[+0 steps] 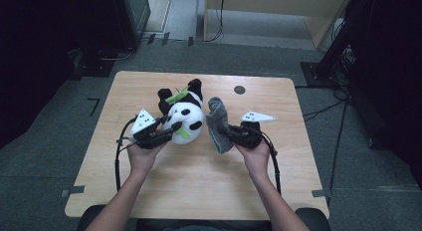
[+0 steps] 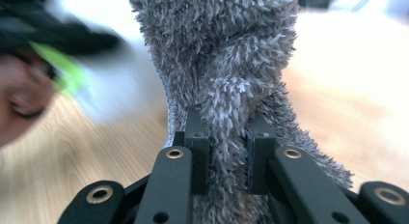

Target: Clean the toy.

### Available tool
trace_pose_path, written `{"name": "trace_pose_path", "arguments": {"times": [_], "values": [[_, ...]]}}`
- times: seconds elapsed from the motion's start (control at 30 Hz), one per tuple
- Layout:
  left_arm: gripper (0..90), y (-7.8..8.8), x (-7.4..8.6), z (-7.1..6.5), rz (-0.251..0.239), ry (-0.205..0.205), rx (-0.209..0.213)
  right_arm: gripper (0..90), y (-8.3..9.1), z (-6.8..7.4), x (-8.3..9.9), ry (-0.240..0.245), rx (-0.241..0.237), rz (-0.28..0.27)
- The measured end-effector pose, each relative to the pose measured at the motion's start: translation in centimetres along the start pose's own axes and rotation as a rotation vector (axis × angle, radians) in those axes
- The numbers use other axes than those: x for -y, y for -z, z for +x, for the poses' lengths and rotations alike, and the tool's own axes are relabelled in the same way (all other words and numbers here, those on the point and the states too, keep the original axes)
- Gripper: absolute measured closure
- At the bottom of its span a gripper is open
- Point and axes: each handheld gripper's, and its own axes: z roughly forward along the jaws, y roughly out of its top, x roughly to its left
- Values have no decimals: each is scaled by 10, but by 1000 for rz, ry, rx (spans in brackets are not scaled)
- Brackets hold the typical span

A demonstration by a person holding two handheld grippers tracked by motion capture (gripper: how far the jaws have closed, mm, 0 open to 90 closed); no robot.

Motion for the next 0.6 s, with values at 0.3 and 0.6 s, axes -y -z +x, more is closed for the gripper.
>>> {"name": "trace_pose_path", "arguments": {"times": [0.3,0.6], "values": [[528,-15,4,-21,67,-73,-11,771,2,55,-18,173,-72,-27],[533,-15,2,-20,59,-9,4,785,-28,70,1,200,-109,101]]}}
